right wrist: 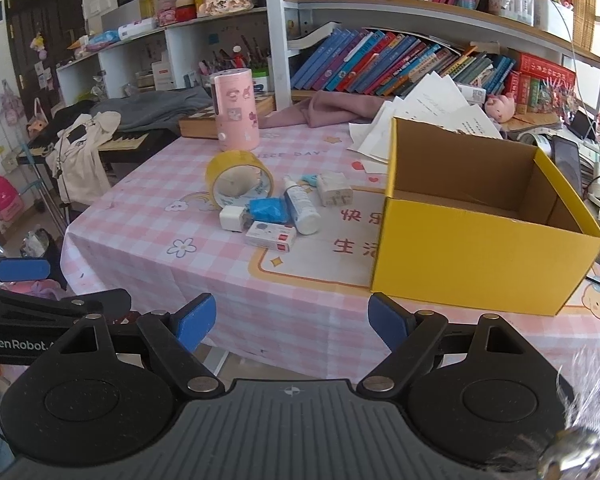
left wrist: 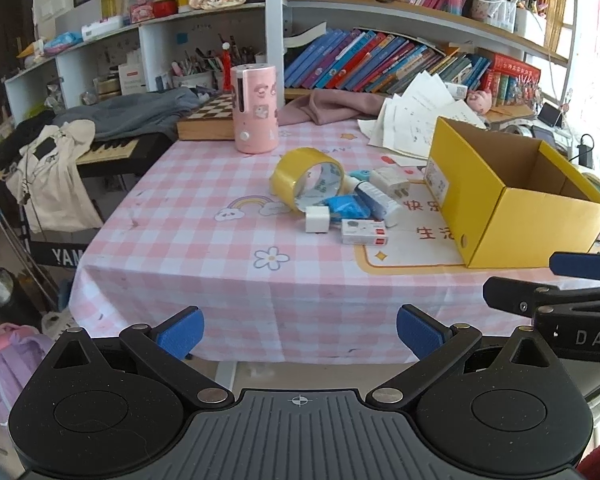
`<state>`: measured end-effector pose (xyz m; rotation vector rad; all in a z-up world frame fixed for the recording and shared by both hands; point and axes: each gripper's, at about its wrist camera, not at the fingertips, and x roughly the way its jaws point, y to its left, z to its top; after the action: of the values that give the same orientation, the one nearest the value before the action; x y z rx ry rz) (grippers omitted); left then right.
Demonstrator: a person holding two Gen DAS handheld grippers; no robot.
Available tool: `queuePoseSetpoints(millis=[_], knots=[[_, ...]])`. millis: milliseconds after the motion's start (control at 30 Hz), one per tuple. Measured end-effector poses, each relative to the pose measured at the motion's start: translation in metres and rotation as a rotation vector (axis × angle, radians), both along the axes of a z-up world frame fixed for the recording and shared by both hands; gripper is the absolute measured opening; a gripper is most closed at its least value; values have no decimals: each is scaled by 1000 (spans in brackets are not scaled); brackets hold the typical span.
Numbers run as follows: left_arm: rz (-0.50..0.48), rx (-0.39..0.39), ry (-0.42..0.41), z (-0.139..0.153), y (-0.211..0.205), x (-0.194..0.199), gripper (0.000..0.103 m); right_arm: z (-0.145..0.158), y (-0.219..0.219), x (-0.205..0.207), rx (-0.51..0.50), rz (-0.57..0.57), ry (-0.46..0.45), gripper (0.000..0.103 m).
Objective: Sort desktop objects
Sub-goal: 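Move both tools toward the cluster of items beside the yellow box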
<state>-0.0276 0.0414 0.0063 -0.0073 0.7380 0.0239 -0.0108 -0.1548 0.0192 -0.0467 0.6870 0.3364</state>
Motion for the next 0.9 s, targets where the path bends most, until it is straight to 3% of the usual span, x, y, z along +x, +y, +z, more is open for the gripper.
queuePoseSetpoints(millis=[900], knots=[[36,-12,-23,-4,25,21,103,-2,27,32,-4,53,-13,83]])
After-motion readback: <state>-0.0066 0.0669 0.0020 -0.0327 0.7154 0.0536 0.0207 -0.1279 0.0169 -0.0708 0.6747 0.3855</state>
